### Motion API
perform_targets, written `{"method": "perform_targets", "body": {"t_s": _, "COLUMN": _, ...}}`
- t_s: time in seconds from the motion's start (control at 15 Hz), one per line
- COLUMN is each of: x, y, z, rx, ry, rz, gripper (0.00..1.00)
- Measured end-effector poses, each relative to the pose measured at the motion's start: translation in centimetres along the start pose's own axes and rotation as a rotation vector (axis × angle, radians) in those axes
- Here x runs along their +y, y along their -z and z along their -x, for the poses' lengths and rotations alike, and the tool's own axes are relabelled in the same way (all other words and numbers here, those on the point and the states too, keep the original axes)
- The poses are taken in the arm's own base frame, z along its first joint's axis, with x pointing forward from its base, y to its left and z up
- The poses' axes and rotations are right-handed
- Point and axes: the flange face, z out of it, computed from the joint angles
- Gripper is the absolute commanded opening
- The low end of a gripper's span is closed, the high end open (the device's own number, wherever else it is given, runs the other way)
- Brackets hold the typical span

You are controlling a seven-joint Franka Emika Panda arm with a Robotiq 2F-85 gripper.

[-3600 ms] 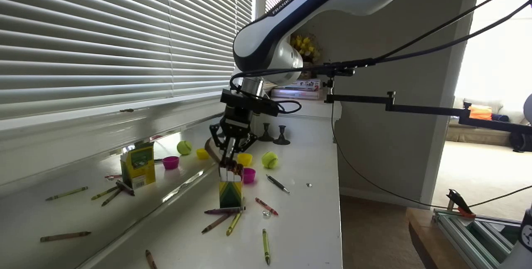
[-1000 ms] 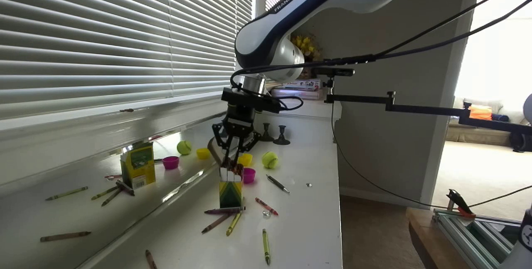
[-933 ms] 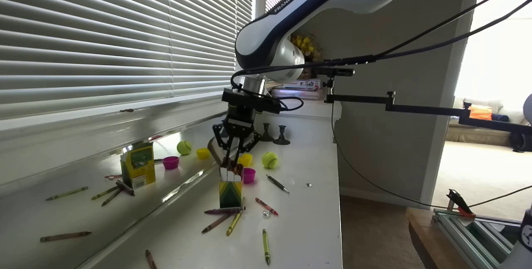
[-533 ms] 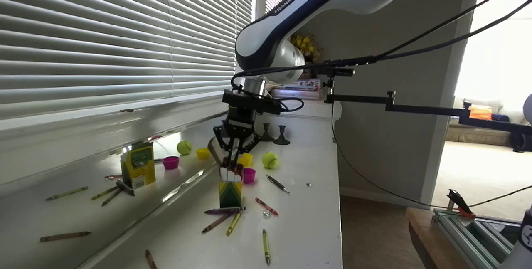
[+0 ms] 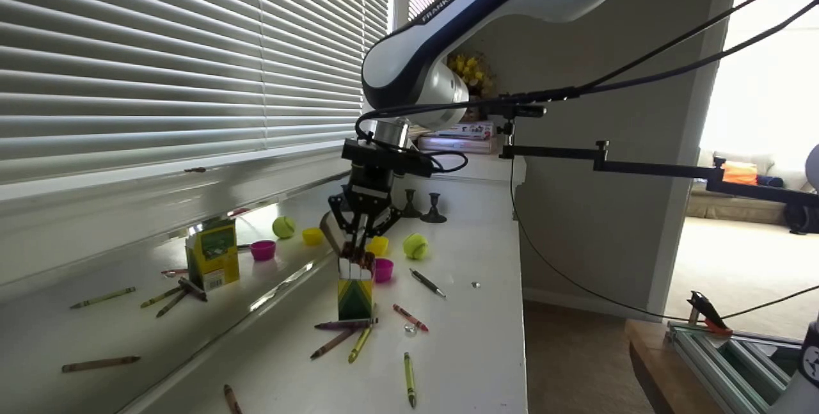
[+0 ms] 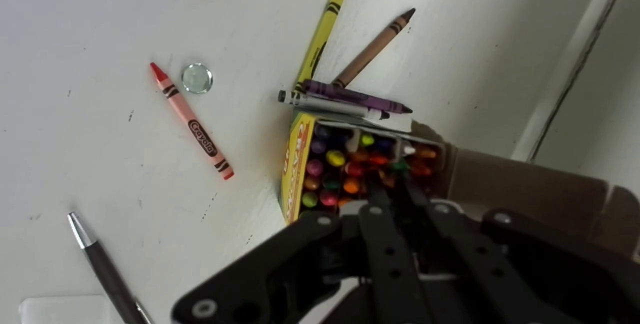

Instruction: Remove one orange crayon from the box.

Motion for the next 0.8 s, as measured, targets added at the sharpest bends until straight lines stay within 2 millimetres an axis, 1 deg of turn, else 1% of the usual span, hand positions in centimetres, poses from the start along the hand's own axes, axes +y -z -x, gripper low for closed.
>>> {"method": "perform_targets", "body": {"t_s": 0.07, "x": 0.01, "y": 0.0, "z": -0.02, "rx": 0.0, "ry": 0.0, "rz": 0.0, "gripper": 0.13}}
{"method": "perform_targets", "body": {"t_s": 0.13, "x": 0.02, "y": 0.0, "z": -0.05, "rx": 0.0, "ry": -0.001, "rz": 0.0, "gripper": 0.18}}
{"method": "perform_targets", "body": {"t_s": 0.27, "x": 0.04, "y": -0.02, "z": -0.08, "rx": -0.001, "ry": 0.0, "rz": 0.001, "gripper": 0.25}}
{"method": "perform_targets", "body": {"t_s": 0.47, "x": 0.07, "y": -0.12, "z": -0.06, "rx": -0.004, "ry": 0.002, "rz": 0.004, "gripper": 0.22}}
{"method": "perform_targets", "body": {"t_s": 0.53, "x": 0.07, "y": -0.15, "z": -0.04, "rx": -0.006, "ry": 0.004, "rz": 0.006, "gripper": 0.2}}
{"method": "perform_targets", "body": {"t_s": 0.6, "x": 0.07, "y": -0.16, "z": -0.02, "rx": -0.007, "ry": 0.005, "rz": 0.007, "gripper": 0.21}}
{"method": "perform_targets", "body": {"t_s": 0.67, "x": 0.07, "y": -0.16, "z": -0.01, "rx": -0.008, "ry": 0.006, "rz": 0.007, "gripper": 0.19}}
{"method": "perform_targets", "body": {"t_s": 0.8, "x": 0.04, "y": -0.14, "z": -0.01, "rx": -0.008, "ry": 0.007, "rz": 0.007, "gripper": 0.19}}
